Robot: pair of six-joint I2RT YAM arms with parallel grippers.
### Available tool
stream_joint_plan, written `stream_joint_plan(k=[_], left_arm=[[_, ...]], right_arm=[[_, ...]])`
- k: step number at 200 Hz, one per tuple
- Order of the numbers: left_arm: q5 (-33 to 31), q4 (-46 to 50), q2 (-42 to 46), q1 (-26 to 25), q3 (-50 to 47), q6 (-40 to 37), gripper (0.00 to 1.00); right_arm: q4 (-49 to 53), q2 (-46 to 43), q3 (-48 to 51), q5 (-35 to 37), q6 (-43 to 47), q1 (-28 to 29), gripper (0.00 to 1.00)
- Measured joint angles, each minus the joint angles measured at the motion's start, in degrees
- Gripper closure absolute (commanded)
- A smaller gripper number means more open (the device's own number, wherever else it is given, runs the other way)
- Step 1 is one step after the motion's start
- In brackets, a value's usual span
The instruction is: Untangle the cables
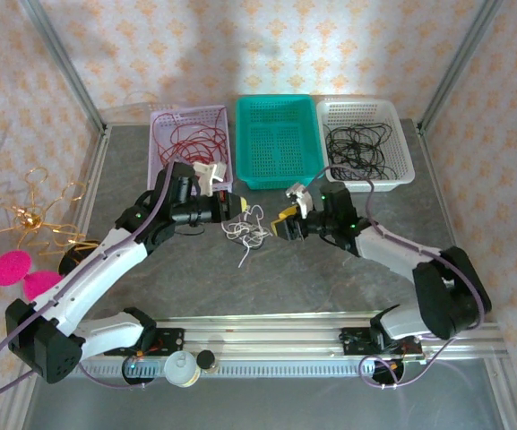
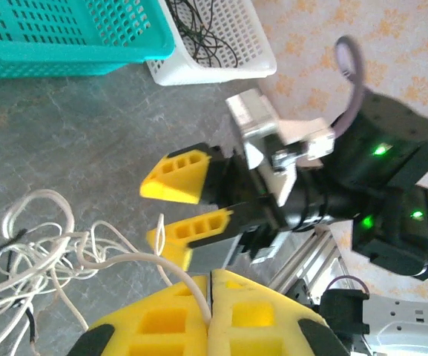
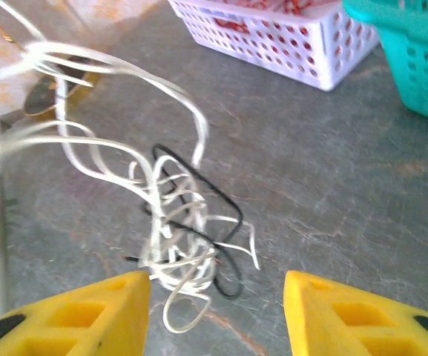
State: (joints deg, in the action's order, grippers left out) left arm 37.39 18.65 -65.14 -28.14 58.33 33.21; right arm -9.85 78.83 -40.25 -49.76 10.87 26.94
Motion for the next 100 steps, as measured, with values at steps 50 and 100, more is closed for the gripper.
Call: stream_joint_plan(k=[50, 100], left_arm=[[2.29, -0.61, 0.04, 0.00, -1.75, -0.24, 1.00], [8.50, 0.24, -0.02, 0.00, -3.02, -4.37, 1.00]], right_arm=[[5.55, -6.01, -0.85, -3.63, 0.70, -0.17, 0.46], [2.78, -2.12, -8.02, -7.74, -0.83, -0.52, 0.48]])
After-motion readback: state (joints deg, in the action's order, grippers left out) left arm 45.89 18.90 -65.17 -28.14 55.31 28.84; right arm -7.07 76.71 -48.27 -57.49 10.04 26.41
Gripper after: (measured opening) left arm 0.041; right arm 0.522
